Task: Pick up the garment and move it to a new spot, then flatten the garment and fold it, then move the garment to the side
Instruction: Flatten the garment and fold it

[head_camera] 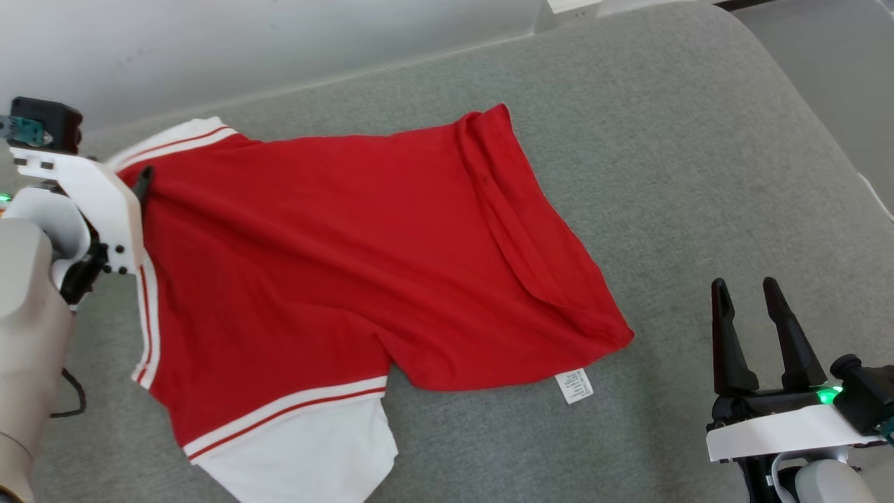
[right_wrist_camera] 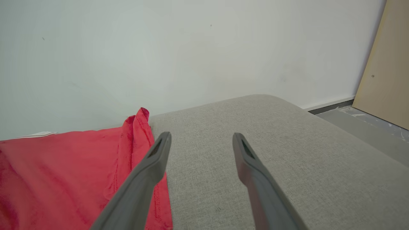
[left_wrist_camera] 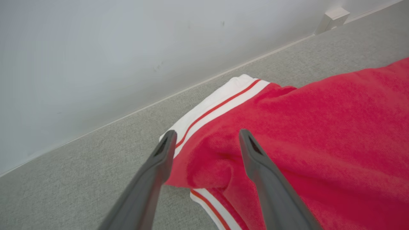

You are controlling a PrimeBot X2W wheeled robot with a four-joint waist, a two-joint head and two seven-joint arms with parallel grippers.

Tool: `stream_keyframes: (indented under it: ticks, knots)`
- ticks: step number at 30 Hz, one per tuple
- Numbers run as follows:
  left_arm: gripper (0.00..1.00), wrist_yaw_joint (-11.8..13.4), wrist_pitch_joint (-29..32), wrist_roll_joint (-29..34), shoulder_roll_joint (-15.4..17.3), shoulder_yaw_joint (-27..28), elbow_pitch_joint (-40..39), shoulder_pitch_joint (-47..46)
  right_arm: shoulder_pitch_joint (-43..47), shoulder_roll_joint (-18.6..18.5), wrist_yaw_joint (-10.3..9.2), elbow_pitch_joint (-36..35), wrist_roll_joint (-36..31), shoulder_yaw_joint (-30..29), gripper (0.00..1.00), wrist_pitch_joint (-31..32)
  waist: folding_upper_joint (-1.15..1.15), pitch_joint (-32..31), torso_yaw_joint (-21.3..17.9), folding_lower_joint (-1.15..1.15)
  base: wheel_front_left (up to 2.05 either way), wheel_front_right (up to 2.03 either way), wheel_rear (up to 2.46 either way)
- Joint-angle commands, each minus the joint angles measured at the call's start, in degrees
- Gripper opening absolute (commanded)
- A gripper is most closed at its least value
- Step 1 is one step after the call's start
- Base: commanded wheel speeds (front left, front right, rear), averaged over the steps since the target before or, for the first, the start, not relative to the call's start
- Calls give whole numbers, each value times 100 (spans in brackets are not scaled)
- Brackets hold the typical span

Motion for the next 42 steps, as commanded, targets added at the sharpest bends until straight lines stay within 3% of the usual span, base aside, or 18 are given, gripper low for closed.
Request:
stream_keyframes:
  ticks: [1,8,15,20,26,33,42]
  knots:
    - [100,13,-46,-59,22,-15,-25,70,-55,-10,-1,3,24,26,100,-16,0,-71,90,-1,0,0,0]
    - [100,12,-883,-322,-88,-181,-469,267,33,-201,-1,-155,-24,110,100,-8,0,-469,549,-1,0,0,0]
    - [100,74,-1877,-543,-222,12,-978,730,264,-352,-1,-260,-58,80,100,-6,0,-835,1053,-1,0,0,0]
    - [100,370,-2114,-746,-236,405,-1833,1421,389,-438,-1,-294,-141,77,100,-6,0,-1024,1333,-1,0,0,0]
    - [100,1080,-2113,-513,-241,1461,-3944,3080,522,-438,-1,-279,-198,44,100,-6,0,-1185,1475,-1,0,0,0]
    - [100,1279,-2115,-8,-835,2534,-5571,4940,634,-454,-1,-321,-293,-26,100,-6,0,-1259,1549,-1,0,0,0]
    - [100,830,-2116,938,-1993,3372,-6164,6333,1052,-397,-1,-492,-472,-97,100,-6,0,-1473,1634,-1,0,0,0]
